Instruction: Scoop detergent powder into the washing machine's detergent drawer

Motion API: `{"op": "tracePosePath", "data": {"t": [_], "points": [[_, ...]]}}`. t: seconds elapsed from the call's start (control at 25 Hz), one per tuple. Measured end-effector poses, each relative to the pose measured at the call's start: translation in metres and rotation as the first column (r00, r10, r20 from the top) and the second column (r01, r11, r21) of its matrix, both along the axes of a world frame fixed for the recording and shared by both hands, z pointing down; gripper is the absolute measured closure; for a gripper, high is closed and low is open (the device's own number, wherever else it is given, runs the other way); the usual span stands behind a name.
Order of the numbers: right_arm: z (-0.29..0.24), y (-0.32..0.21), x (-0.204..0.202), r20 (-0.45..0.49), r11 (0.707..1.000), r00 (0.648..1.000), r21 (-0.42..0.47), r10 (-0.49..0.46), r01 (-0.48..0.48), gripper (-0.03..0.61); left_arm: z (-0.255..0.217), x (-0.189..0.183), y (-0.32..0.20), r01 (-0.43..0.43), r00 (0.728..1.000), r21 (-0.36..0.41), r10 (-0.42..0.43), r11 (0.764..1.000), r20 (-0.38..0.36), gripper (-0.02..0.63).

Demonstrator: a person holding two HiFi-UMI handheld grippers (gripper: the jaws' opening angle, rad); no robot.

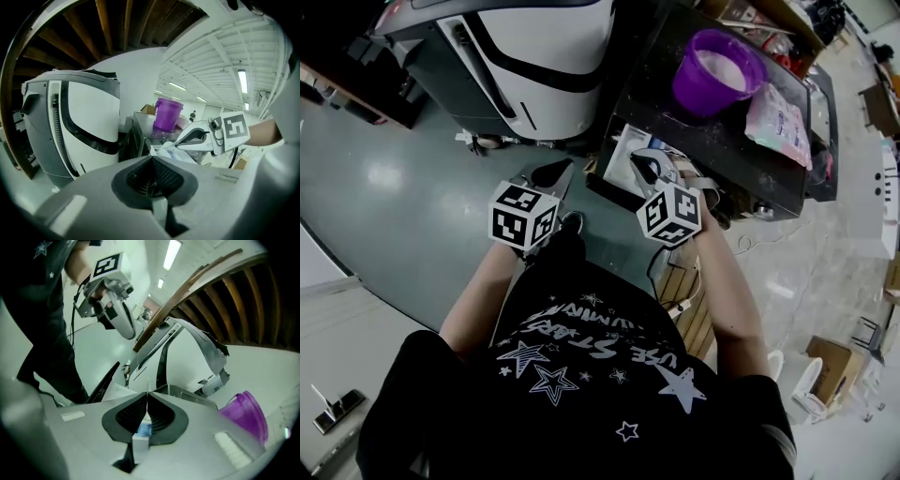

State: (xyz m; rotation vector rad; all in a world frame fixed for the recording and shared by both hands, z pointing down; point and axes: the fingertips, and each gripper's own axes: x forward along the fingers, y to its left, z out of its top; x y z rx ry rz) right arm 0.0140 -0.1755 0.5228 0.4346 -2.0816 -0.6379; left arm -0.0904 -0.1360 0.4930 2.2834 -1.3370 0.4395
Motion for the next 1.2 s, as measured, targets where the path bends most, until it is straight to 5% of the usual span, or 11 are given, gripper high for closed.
{"op": "tracePosePath", "data": {"t": [0.16, 0.28, 0.44, 0.64, 0.88, 1.2], "points": [[-0.02, -0.003, 0.003, 0.155, 0.991, 0.982, -0.084, 0.112, -0.1, 0.545, -0.007, 0.001, 0.002, 0.012, 1.0, 0.018, -0.012, 1.0, -0.002, 0.614], [-0.036, -0.005, 0.008, 0.288, 0.968, 0.932, -0.18, 0.22, -0.173, 0.545, -0.016, 0.004, 0.002, 0.017, 1.0, 0.041, -0.017, 0.999, 0.0, 0.614], [-0.057, -0.003, 0.02, 0.428, 0.917, 0.826, -0.313, 0.367, -0.245, 0.543, -0.028, 0.012, 0.006, 0.014, 1.0, 0.074, -0.014, 0.997, 0.004, 0.614], [-0.081, 0.011, 0.037, 0.564, 0.839, 0.65, -0.495, 0.509, -0.226, 0.545, -0.037, 0.024, 0.023, 0.015, 1.0, 0.094, -0.015, 0.996, 0.006, 0.614], [-0.096, 0.037, 0.069, 0.636, 0.779, 0.482, -0.6, 0.603, -0.182, 0.545, -0.036, 0.046, 0.057, -0.008, 1.0, 0.101, 0.006, 0.995, 0.022, 0.614], [-0.094, 0.071, 0.101, 0.651, 0.733, 0.373, -0.666, 0.661, -0.136, 0.545, -0.026, 0.072, 0.1, -0.016, 1.0, 0.078, 0.013, 0.997, 0.028, 0.614]]}}
